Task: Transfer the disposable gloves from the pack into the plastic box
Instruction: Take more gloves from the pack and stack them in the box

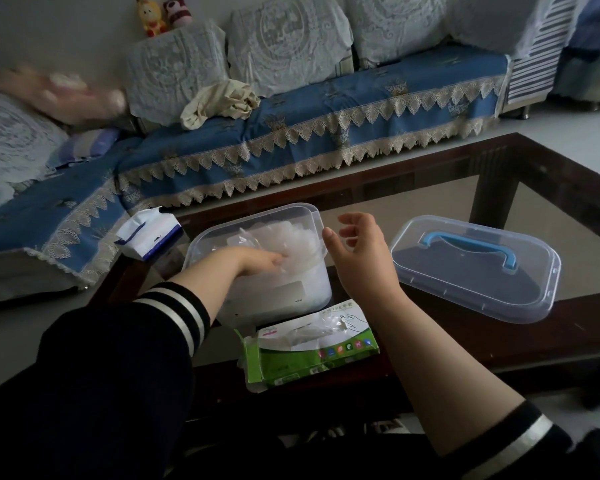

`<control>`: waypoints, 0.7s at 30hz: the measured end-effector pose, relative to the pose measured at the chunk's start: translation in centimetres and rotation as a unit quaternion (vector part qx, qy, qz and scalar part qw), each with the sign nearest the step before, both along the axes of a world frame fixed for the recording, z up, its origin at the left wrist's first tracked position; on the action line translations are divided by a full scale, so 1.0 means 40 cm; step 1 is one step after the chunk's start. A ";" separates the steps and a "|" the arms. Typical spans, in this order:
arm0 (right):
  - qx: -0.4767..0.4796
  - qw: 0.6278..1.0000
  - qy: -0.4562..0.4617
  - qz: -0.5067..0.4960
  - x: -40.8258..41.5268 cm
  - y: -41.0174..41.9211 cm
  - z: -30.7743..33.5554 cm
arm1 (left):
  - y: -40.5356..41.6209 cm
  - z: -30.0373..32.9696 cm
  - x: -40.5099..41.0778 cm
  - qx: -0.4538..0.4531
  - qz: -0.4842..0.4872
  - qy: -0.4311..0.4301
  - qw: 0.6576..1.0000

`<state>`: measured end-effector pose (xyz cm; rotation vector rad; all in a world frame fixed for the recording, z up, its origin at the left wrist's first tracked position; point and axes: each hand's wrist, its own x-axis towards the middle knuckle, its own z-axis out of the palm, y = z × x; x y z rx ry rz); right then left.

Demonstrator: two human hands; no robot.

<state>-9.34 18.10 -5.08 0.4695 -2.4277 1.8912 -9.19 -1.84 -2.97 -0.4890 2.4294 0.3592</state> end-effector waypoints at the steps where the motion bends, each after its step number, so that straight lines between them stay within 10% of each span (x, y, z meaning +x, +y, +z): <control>1: 0.005 1.000 0.000 0.005 -0.003 0.001 -0.001 | 0.004 0.013 -0.001 -0.010 -0.018 0.010 1.000; 14: 0.034 0.999 -0.018 0.028 -0.004 0.008 -0.005 | -0.024 0.122 0.016 0.069 0.070 0.203 0.974; 21: 0.057 0.996 -0.027 0.060 0.000 0.002 -0.008 | 0.034 0.095 0.051 0.314 0.217 0.259 0.887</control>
